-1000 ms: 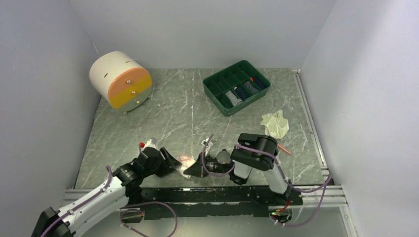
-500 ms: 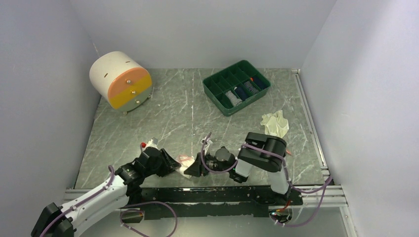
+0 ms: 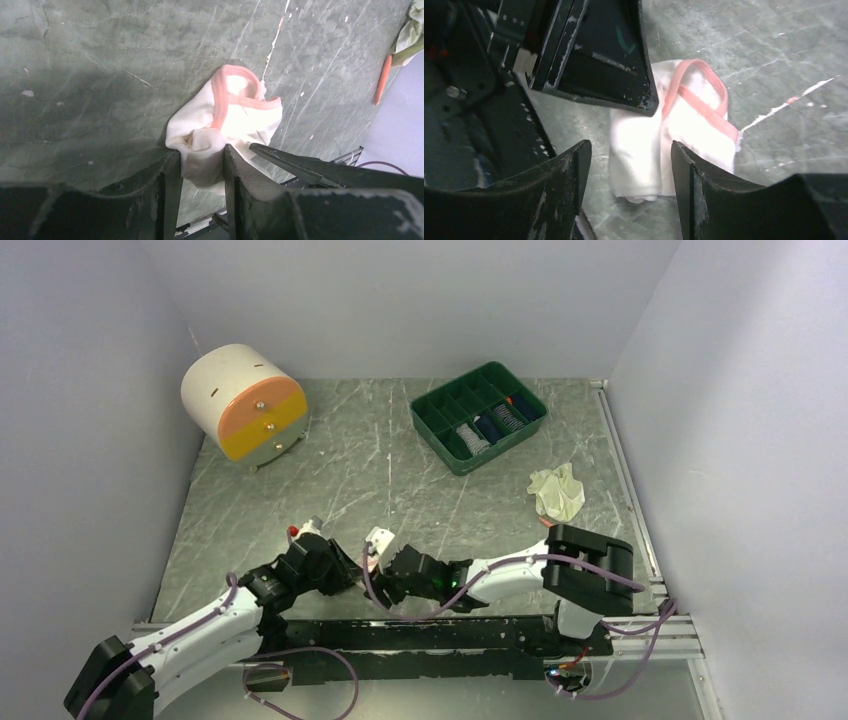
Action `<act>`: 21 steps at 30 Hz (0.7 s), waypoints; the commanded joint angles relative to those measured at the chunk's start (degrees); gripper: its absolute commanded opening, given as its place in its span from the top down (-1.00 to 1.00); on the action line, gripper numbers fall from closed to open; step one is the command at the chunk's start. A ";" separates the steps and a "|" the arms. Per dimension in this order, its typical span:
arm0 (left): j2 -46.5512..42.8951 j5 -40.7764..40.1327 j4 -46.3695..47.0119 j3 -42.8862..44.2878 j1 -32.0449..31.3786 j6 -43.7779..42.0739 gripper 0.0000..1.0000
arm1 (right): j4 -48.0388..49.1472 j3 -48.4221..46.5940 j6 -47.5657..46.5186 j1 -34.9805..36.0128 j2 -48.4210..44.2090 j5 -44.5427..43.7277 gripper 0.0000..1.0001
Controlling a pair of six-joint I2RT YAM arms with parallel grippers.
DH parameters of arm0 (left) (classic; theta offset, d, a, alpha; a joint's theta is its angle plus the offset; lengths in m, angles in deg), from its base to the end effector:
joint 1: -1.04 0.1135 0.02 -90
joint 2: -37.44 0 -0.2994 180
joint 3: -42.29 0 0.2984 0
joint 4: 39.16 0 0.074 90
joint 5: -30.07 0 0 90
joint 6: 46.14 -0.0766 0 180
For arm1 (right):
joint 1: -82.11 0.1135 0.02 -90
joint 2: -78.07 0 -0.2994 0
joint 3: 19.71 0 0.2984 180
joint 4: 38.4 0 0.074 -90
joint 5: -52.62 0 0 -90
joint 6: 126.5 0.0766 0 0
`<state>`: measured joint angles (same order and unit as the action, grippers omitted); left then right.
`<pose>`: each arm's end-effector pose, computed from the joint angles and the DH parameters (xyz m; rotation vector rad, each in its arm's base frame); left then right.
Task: Roll the underwear
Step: Roll the underwear to the center of the board.
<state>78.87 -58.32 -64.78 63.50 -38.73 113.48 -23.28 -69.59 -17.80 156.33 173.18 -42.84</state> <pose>0.1373 -0.1171 0.1005 -0.6505 2.4977 -0.8754 0.1122 0.3702 0.1245 -0.9788 1.9903 0.8530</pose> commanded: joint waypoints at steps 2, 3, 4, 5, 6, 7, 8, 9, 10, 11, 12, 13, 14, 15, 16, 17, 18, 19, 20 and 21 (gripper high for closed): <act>1.94 -3.18 -7.39 0.11 -0.05 -2.58 0.21 | -3.44 -1.93 -14.78 3.76 -1.88 -14.59 -0.26; 1.64 -3.25 -7.62 0.27 -0.02 -2.64 0.21 | -2.06 -1.32 -16.35 4.50 -2.29 -16.10 -0.27; 1.32 -3.32 -7.74 0.32 -0.04 -2.61 0.21 | -0.34 -0.47 -17.82 5.20 -2.78 -17.65 -0.27; 0.98 -3.40 -7.91 0.32 -0.05 -2.50 0.21 | 1.71 0.44 -18.20 5.80 -3.36 -18.76 -0.27; 0.68 -3.37 -8.09 0.33 -0.05 -2.37 0.20 | 3.80 1.16 -20.34 6.20 -3.78 -18.90 -0.27; 0.41 -3.35 -8.12 0.33 -0.05 -2.21 0.20 | 4.64 1.65 -21.42 6.53 -4.13 -18.32 -0.27; 0.25 -3.30 -8.20 0.33 -0.03 -2.08 0.20 | 5.06 1.99 -22.08 6.90 -4.24 -17.76 -0.27; 0.11 -3.20 -8.28 0.28 -0.04 -1.97 0.20 | 5.18 2.10 -22.46 7.28 -4.20 -17.49 -0.25; 0.14 -3.12 -8.30 0.24 -0.03 -1.85 0.20 | 5.48 2.24 -22.93 7.66 -4.07 -17.26 -0.24; 0.17 -3.10 -8.23 0.16 -0.02 -1.71 0.20 | 6.30 2.73 -23.71 8.07 -4.01 -17.11 -0.21; 0.22 -3.10 -8.10 0.15 -0.01 -1.74 0.20 | 7.72 3.43 -24.81 8.80 -4.04 -17.42 -0.17; 0.36 -3.14 -7.97 0.15 -0.02 -1.65 0.20 | 9.87 4.53 -25.90 9.42 -4.25 -17.72 -0.15; 0.59 -3.18 -8.02 0.22 -0.04 -1.60 0.20 | 11.81 5.58 -26.98 9.74 -4.57 -16.90 -0.15; 0.86 -3.20 -7.87 0.23 -0.03 -1.57 0.20 | 13.47 6.45 -27.72 9.80 -4.92 -15.17 -0.14; 1.12 -3.12 -7.49 0.17 -0.04 -1.59 0.20 | 14.36 6.97 -28.46 9.83 -5.27 -13.53 -0.13; 1.43 -3.04 -7.03 0.09 -0.05 -1.60 0.20 | 14.53 7.10 -29.02 9.81 -5.44 -12.14 -0.12; 1.73 -2.98 -6.62 0.04 -0.03 -1.74 0.20 | 14.25 6.97 -29.17 9.81 -5.23 -11.74 -0.12; 2.04 -3.05 -6.62 0.13 -0.04 -1.76 0.20 | 14.10 6.77 -28.93 9.81 -4.98 -11.81 -0.11; 2.15 -3.24 -6.86 0.29 -0.05 -1.85 0.20 | 14.25 6.66 -28.99 9.83 -4.56 -11.81 -0.11; 2.24 -3.41 -7.30 0.46 -0.05 -1.86 0.20 | 14.61 6.60 -29.25 9.81 -4.15 -11.71 -0.11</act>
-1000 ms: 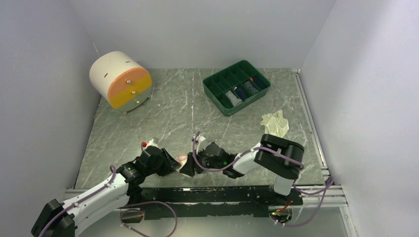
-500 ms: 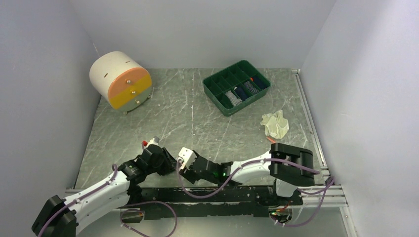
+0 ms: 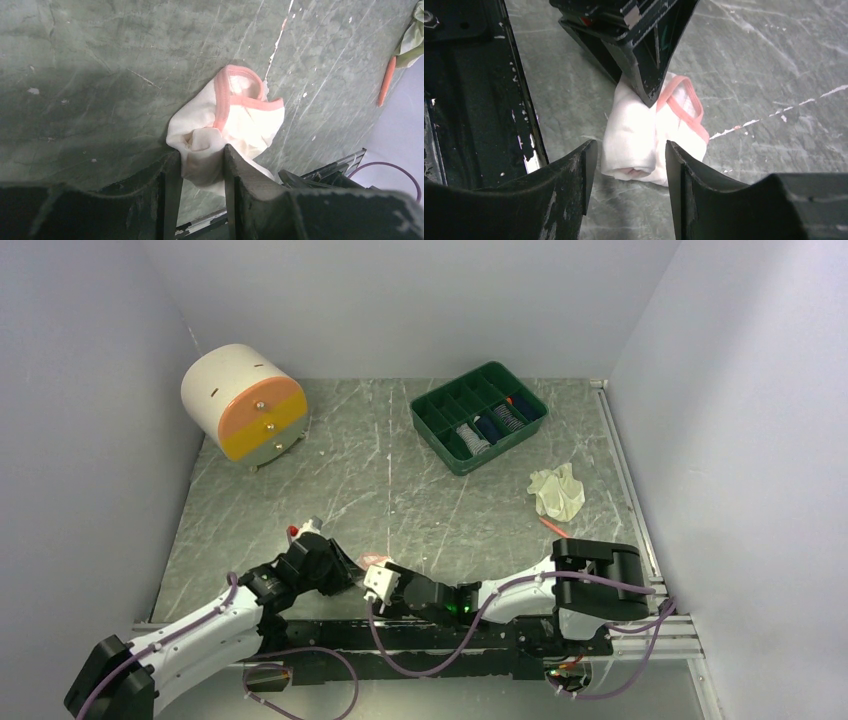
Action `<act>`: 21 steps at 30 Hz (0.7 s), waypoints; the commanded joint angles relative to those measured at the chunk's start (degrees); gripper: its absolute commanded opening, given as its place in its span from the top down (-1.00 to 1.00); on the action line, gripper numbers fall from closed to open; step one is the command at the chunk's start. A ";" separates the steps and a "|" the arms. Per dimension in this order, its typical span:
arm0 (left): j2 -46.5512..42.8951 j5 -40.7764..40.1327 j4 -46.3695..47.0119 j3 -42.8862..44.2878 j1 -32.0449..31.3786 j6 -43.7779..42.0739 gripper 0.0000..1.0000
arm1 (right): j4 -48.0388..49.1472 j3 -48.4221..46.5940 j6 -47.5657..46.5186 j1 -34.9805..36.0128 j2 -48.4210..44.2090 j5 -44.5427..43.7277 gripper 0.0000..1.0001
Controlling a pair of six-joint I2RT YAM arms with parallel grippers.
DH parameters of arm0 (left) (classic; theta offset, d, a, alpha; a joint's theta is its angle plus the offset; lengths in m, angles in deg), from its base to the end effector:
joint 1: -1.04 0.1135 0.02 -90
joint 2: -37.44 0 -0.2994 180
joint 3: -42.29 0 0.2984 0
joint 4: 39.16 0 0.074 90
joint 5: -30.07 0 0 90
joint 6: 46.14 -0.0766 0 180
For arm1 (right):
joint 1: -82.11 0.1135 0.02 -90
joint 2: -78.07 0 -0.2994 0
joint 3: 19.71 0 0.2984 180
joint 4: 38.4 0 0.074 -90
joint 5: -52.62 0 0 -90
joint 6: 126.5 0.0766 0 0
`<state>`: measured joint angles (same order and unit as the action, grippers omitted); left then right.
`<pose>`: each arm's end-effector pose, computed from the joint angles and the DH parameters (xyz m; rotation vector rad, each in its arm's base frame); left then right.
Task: Roll the underwear
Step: Roll the underwear to the center of the board.
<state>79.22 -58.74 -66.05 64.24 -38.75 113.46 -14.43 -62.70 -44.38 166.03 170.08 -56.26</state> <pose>0.1378 -0.1169 0.1021 -0.6561 2.5065 -0.8544 0.0627 0.3542 0.1254 -1.2957 1.5518 0.5248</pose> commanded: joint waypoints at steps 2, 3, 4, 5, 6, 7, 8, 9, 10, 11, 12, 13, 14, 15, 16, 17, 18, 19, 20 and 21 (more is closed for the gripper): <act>1.81 -3.27 -6.84 -0.15 -0.02 -1.76 0.20 | 6.19 -0.66 -3.69 0.16 -0.08 2.32 -0.11; 1.65 -3.34 -7.21 -0.27 -0.02 -1.61 0.20 | 6.32 -1.13 -4.51 0.12 0.53 2.83 -0.11; 1.34 -3.31 -7.29 -0.43 -0.02 -1.50 0.20 | 6.22 -2.02 -5.09 0.11 1.14 2.96 -0.11; 0.99 -3.22 -7.34 -0.62 0.04 -1.49 0.19 | 6.18 -2.81 -5.53 0.13 1.92 2.63 -0.11; 0.61 -3.21 -7.49 -0.74 -0.02 -1.47 0.19 | 6.06 -3.42 -6.05 0.11 2.67 2.73 -0.11; 0.28 -3.21 -7.81 -0.77 0.02 -1.33 0.18 | 5.89 -4.02 -6.87 0.10 3.47 3.28 -0.11; -0.03 -3.28 -8.22 -0.85 0.05 -1.26 0.18 | 5.67 -4.81 -7.52 0.11 4.26 3.49 -0.10; -0.28 -3.30 -8.62 -0.86 -0.01 -1.29 0.17 | 5.20 -5.56 -7.66 0.12 5.16 3.57 -0.09; -0.49 -3.30 -8.96 -0.86 -0.01 -1.23 0.17 | 4.72 -6.20 -7.67 0.11 5.93 3.54 -0.08; -0.64 -3.30 -9.30 -0.86 0.02 -1.15 0.17 | 4.30 -6.74 -7.75 0.10 6.69 3.23 -0.07; -0.82 -3.37 -9.58 -0.80 0.03 -1.16 0.17 | 3.72 -7.31 -7.70 0.11 7.51 3.31 -0.05; -0.99 -3.39 -9.77 -0.85 0.03 -1.10 0.17 | 3.14 -7.94 -7.88 0.06 8.25 3.28 -0.03; -1.14 -3.34 -9.84 -0.92 -0.02 -1.11 0.17 | 2.69 -8.35 -8.01 0.10 9.06 3.08 0.02; -1.24 -3.26 -9.78 -1.01 0.04 -0.98 0.17 | 2.27 -8.59 -7.98 0.10 10.19 2.25 0.05; -1.26 -3.15 -9.49 -1.10 -0.02 -0.97 0.17 | 1.69 -8.81 -7.86 0.10 10.82 1.25 0.06; -1.22 -2.99 -9.37 -1.19 -0.02 -0.93 0.17 | 1.18 -8.75 -7.41 0.13 11.43 -0.05 0.07; -1.16 -2.95 -9.33 -1.21 -0.02 -0.92 0.17 | 1.09 -8.51 -6.88 0.12 11.94 -1.64 0.07; -0.99 -2.94 -9.32 -1.21 -0.02 -1.00 0.17 | 1.31 -7.96 -6.50 0.11 12.16 -3.13 0.08; -0.93 -2.95 -9.39 -1.21 -0.02 -1.02 0.17 | 1.67 -7.15 -6.08 0.10 12.29 -4.15 0.09; -0.85 -2.95 -9.30 -1.21 -0.01 -1.07 0.17 | 1.83 -6.68 -5.72 0.03 12.39 -5.22 0.10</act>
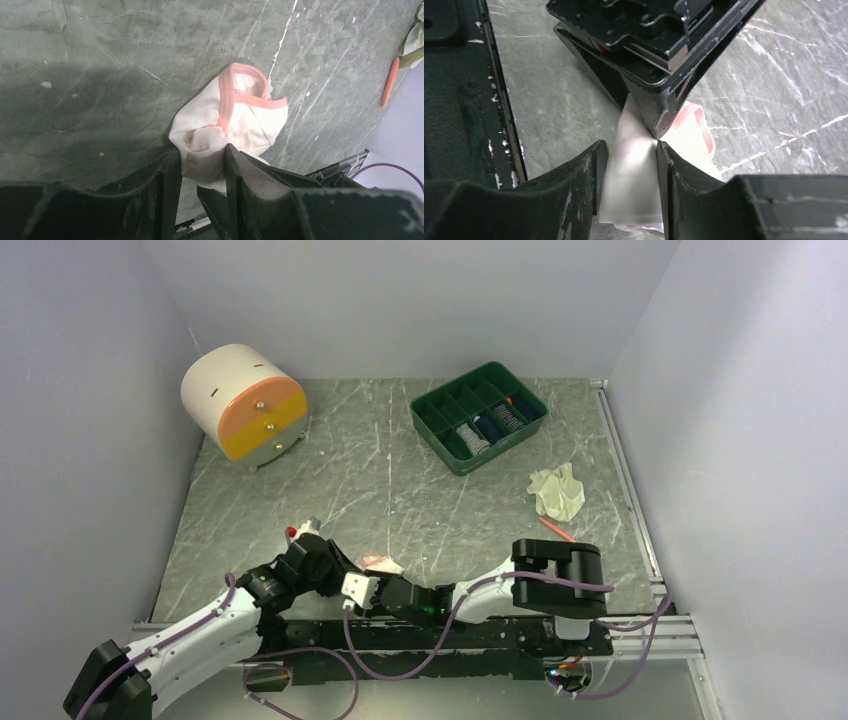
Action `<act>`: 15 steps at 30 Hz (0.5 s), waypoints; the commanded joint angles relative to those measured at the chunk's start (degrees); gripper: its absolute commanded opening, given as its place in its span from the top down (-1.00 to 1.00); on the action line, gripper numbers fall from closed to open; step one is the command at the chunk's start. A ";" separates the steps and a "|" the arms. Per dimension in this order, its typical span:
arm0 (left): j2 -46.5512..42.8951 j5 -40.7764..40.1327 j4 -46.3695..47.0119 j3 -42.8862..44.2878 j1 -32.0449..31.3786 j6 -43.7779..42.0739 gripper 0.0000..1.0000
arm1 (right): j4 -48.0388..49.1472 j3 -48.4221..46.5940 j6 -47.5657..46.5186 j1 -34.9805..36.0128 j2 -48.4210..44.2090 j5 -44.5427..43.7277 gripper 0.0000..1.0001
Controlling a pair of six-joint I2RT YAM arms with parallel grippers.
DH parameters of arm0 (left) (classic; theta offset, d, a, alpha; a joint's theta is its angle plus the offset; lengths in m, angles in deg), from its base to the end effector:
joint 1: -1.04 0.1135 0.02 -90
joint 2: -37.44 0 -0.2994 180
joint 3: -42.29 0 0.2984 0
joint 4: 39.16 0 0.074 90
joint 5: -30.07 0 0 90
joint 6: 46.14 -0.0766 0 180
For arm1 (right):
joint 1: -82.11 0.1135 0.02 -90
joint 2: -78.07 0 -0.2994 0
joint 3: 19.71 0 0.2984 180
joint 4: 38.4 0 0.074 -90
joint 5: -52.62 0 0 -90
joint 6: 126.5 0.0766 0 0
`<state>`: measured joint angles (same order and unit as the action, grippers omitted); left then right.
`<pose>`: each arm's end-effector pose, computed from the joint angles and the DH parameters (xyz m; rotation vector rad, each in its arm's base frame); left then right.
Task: Roll the underwear
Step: Roll the underwear to the center of the board.
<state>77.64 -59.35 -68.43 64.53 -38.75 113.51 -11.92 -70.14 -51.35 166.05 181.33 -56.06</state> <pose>0.1358 -0.1142 0.1042 -0.6632 2.5072 -0.8366 0.0667 0.3955 0.1021 -1.4005 1.4724 0.4376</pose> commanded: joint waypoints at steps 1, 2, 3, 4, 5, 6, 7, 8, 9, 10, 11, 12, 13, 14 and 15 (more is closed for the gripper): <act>0.81 -2.22 -6.70 -1.49 -0.02 -1.12 0.17 | -1.02 1.12 1.31 0.00 1.23 -5.79 0.13; 0.97 -2.06 -6.38 -1.61 -0.02 -1.10 0.17 | -1.76 1.28 1.17 -0.01 1.30 -5.65 0.15; 1.12 -1.93 -6.00 -1.66 -0.02 -1.21 0.17 | -2.51 1.42 1.44 -0.01 1.26 -5.55 0.17; 1.38 -1.84 -5.76 -1.62 0.03 -1.32 0.17 | -3.12 1.63 1.94 -0.01 1.05 -5.15 0.20; 1.70 -1.88 -5.64 -1.52 0.03 -1.47 0.17 | -3.29 2.13 2.46 -0.01 0.88 -4.62 0.24; 2.24 -1.96 -5.62 -1.38 0.03 -1.57 0.17 | -3.33 2.61 3.02 -0.01 0.69 -4.09 0.28; 2.51 -1.98 -5.62 -1.20 -0.02 -1.67 0.17 | -3.70 3.01 3.67 -0.01 0.59 -3.59 0.29; 2.84 -1.99 -5.53 -1.08 -0.02 -1.75 0.17 | -4.38 3.37 4.20 -0.01 0.54 -3.46 0.28; 3.07 -1.84 -5.35 -1.06 0.04 -1.81 0.18 | -4.80 3.55 4.93 -0.01 0.50 -3.62 0.23; 3.22 -1.77 -5.16 -1.04 -0.02 -1.79 0.18 | -5.43 3.70 5.71 -0.01 0.47 -3.86 0.16; 3.30 -1.73 -5.06 -1.05 -0.01 -1.67 0.18 | -5.81 3.90 6.36 -0.01 0.45 -3.97 0.12; 3.34 -1.72 -4.97 -1.10 0.00 -1.58 0.17 | -5.97 4.15 6.75 0.04 0.45 -4.06 0.10; 3.27 -1.66 -4.92 -1.20 -0.02 -1.48 0.17 | -6.08 4.37 6.77 0.01 0.49 -4.20 0.09; 3.18 -1.64 -4.76 -1.23 0.01 -1.47 0.17 | -6.01 4.52 6.77 0.00 0.46 -4.49 0.08; 3.10 -1.63 -4.73 -1.23 0.00 -1.48 0.17 | -6.14 4.50 6.77 -0.01 0.46 -4.79 0.06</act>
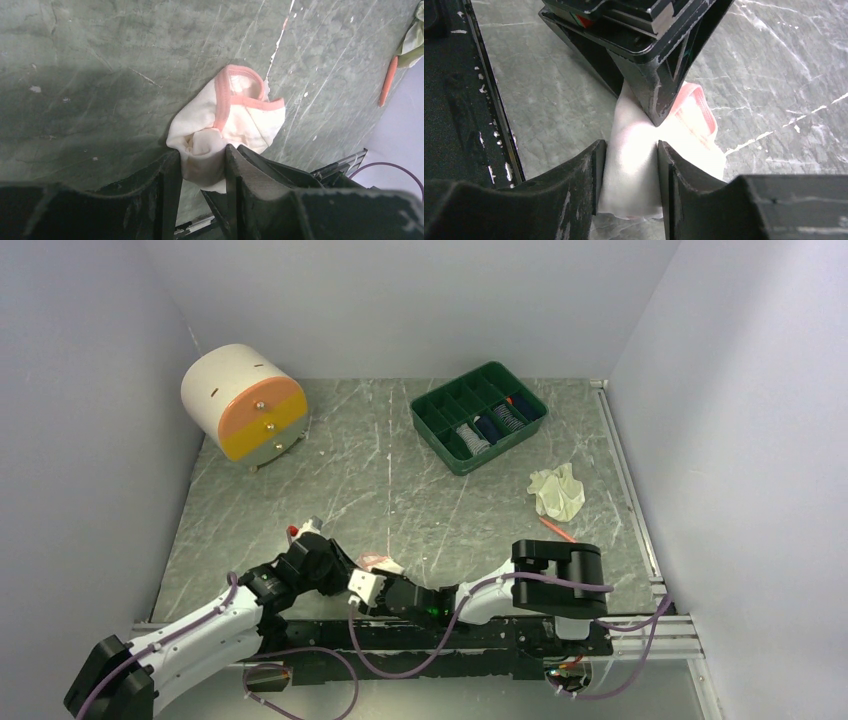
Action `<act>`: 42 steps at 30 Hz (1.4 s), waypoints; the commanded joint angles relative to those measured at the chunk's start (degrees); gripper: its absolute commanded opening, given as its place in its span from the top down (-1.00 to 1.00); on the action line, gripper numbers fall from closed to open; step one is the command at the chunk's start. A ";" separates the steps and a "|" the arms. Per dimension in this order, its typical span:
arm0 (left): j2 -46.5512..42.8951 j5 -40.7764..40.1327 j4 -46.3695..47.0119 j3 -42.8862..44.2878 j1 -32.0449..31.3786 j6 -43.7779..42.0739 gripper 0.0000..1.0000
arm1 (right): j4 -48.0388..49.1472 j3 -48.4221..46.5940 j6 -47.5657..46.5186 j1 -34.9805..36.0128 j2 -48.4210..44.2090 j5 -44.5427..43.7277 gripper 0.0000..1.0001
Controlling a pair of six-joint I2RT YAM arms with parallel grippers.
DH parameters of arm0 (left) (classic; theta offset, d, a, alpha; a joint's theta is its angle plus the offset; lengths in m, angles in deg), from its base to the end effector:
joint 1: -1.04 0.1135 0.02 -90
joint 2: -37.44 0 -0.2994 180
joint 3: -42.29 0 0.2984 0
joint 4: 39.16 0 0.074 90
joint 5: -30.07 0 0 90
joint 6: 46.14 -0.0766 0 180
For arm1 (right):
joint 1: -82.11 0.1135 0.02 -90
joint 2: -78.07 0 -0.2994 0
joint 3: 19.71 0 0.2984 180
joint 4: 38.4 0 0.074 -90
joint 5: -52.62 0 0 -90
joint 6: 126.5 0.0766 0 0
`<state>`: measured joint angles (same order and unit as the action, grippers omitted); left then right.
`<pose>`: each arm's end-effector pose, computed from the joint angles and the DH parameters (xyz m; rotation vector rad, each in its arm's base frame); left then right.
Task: Roll the underwear
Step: Roll the underwear to the center of the board.
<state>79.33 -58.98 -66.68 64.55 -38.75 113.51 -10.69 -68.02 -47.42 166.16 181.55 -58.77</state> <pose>0.1380 -0.1165 0.1028 -0.6606 2.5101 -0.8439 0.0681 0.3842 0.0927 -1.3373 1.5416 0.4260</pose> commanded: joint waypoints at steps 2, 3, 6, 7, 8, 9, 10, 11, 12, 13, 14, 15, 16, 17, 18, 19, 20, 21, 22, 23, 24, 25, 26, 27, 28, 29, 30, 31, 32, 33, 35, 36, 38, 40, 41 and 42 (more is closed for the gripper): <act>1.27 -2.13 -6.85 -1.09 0.00 -1.53 0.17 | -8.52 1.87 2.55 -0.11 -0.38 -1.56 0.08; 1.26 -2.17 -7.07 -1.00 -0.01 -1.53 0.17 | -8.51 1.89 2.30 -0.16 -0.85 -1.22 0.14; 1.09 -1.95 -6.74 -1.15 0.00 -1.22 0.16 | -8.39 1.54 2.48 -0.44 -1.11 0.30 0.40; 1.09 -1.84 -6.66 -1.24 -0.02 -1.15 0.15 | -8.39 1.53 2.85 -0.54 -0.76 0.48 0.49; 1.07 -1.83 -6.70 -1.21 -0.02 -1.11 0.13 | -8.31 1.54 3.54 -0.59 -0.44 0.33 0.59; 1.00 -1.95 -6.98 -1.12 -0.02 -0.96 0.10 | -8.10 1.74 4.28 -0.75 -0.36 0.72 0.67; 0.88 -2.00 -7.54 -0.97 -0.02 -0.74 0.04 | -7.84 2.06 5.36 -0.97 -0.49 1.66 0.71; 0.71 -1.96 -7.88 -0.91 -0.02 -0.54 -0.05 | -7.47 2.43 6.46 -1.51 -0.81 3.24 0.76; 0.53 -1.86 -7.98 -0.90 -0.02 -0.30 -0.16 | -6.85 3.00 7.63 -2.34 -1.27 5.56 0.80; -0.11 -1.83 -7.99 -0.88 -0.02 -0.14 -0.29 | -5.15 3.83 9.36 -3.26 -1.79 8.47 0.82; -0.79 -1.86 -7.91 -0.90 0.00 0.24 -0.40 | -3.96 4.83 11.44 -4.74 -2.19 12.17 0.82; -1.47 -1.58 -7.79 -1.01 -0.02 0.61 -0.52 | -1.24 5.93 13.94 -6.40 -2.38 15.88 0.82; -2.44 -1.49 -7.27 -1.18 -0.02 1.03 -0.57 | 0.63 6.82 16.35 -7.79 -2.21 19.05 0.82; -3.23 -1.48 -6.67 -1.36 -0.02 1.46 -0.60 | 2.86 8.12 18.51 -8.98 -2.04 21.53 0.81; -4.02 -1.48 -6.14 -1.48 -0.01 1.59 -0.63 | 5.44 9.23 20.45 -10.11 -1.58 24.23 0.80; -4.69 -1.48 -5.73 -1.51 -0.02 1.55 -0.65 | 7.94 10.13 22.35 -11.33 -0.90 27.95 0.79; -5.07 -1.48 -5.48 -1.51 -0.01 1.54 -0.65 | 9.92 10.66 24.50 -12.53 -0.10 30.07 0.78; -5.31 -1.48 -5.44 -1.51 -0.02 1.58 -0.64 | 11.68 11.11 26.86 -13.71 0.81 31.90 0.77; -5.39 -1.48 -5.39 -1.51 0.02 1.46 -0.62 | 14.02 11.70 28.78 -14.89 1.74 33.38 0.77; -5.21 -1.08 -5.01 -1.51 -0.02 1.24 -0.59 | 16.73 12.63 30.79 -15.65 2.41 34.18 0.77; -4.92 -0.56 -4.70 -1.51 -0.02 1.06 -0.57 | 19.24 13.50 32.73 -16.47 3.07 34.75 0.76; -4.52 -0.23 -4.43 -1.59 -0.02 0.82 -0.56 | 21.47 14.14 34.45 -17.26 3.74 35.58 0.75; -4.01 -0.25 -4.35 -1.60 -0.02 0.65 -0.54 | 22.94 14.39 35.99 -18.12 4.64 36.67 0.72; -3.44 -0.13 -3.88 -1.72 -0.02 0.36 -0.51 | 23.83 14.22 37.31 -18.80 5.47 38.11 0.70; -2.79 0.17 -3.07 -1.77 -0.02 0.03 -0.47 | 24.34 13.92 38.38 -19.34 6.33 39.25 0.69; -2.02 0.46 -2.31 -1.85 -0.02 -0.22 -0.43 | 24.68 13.74 39.82 -19.73 7.13 39.80 0.68; -1.31 0.65 -1.66 -1.86 -0.02 -0.33 -0.40 | 25.02 13.62 40.91 -20.24 8.16 40.18 0.67; -0.56 0.70 -1.17 -1.74 -0.02 -0.37 -0.36 | 25.40 13.41 41.57 -20.75 9.08 41.24 0.67; 0.24 0.58 -0.87 -1.63 -0.02 -0.51 -0.33 | 25.95 13.34 42.20 -21.18 9.93 42.22 0.66; 1.16 0.50 -0.56 -1.53 -0.02 -0.67 -0.30 | 26.63 13.40 42.92 -21.39 10.44 42.57 0.64; 3.23 0.39 0.76 -1.59 -0.02 -0.81 -0.29 | 27.20 13.35 43.68 -21.91 11.01 43.66 0.62; 4.25 0.44 1.51 -1.60 -0.02 -0.83 -0.29 | 26.92 13.15 43.54 -22.04 11.18 44.27 0.61; 6.40 0.67 3.76 -1.54 -0.01 -1.14 -0.20 | 25.69 12.37 43.18 -22.35 11.26 44.89 0.58; 8.94 0.16 3.81 -0.77 -0.02 -1.03 -0.05 | 24.42 11.82 42.89 -22.86 11.11 45.45 0.54; 10.27 -0.22 3.19 -0.15 -0.02 -1.21 -0.01 | 23.72 11.61 42.39 -23.02 10.70 45.57 0.51; 11.33 -0.58 2.72 0.37 -0.02 -1.49 0.05 | 22.73 11.43 41.67 -23.11 9.91 45.40 0.48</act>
<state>85.55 -57.30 -58.46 64.88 -38.77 114.64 23.10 -56.58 -5.06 142.97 190.23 -16.54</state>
